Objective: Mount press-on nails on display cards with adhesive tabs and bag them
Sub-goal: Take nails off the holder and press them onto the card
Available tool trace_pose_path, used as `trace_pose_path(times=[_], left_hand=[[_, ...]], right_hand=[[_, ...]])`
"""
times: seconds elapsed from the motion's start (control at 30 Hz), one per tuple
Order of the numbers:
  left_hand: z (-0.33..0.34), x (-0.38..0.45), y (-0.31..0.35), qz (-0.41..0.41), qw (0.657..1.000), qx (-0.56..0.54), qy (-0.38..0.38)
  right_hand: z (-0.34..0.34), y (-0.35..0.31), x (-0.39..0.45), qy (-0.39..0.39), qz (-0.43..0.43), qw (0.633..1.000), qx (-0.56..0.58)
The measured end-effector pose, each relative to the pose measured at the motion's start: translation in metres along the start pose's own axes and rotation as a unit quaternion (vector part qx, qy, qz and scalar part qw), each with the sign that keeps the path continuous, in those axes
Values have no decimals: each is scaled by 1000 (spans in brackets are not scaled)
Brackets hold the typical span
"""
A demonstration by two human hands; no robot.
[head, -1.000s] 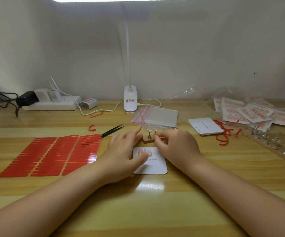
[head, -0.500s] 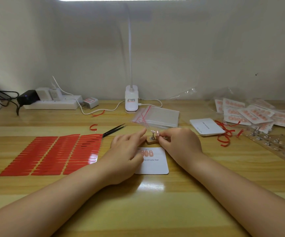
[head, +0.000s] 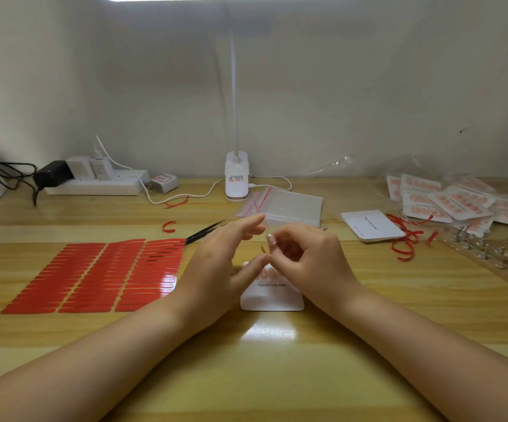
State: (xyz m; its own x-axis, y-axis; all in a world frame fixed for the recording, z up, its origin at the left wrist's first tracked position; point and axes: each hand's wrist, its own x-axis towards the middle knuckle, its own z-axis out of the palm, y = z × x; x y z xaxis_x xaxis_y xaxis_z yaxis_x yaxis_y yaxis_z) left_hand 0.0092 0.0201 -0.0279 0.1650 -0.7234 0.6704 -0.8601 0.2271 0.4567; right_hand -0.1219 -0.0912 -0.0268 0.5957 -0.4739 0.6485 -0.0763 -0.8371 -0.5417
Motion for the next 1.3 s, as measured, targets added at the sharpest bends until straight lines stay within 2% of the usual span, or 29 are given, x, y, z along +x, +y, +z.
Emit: trace_pose_path(times=[0.1,0.37,0.73,1.3], left_hand=[[1,0,0,29,999,11,18],[0,0,0,24,998,6,65],[1,0,-3,21,998,7,66],[-3,1,2,-39,993,-83,76]], right_hand=[[2,1,-1,-4,-23,1000,5],[2,3,-1,-7,-38,999,30],[3,6,-1,-8,-61,998,31],[2,6,0,-17,-27,997,66]])
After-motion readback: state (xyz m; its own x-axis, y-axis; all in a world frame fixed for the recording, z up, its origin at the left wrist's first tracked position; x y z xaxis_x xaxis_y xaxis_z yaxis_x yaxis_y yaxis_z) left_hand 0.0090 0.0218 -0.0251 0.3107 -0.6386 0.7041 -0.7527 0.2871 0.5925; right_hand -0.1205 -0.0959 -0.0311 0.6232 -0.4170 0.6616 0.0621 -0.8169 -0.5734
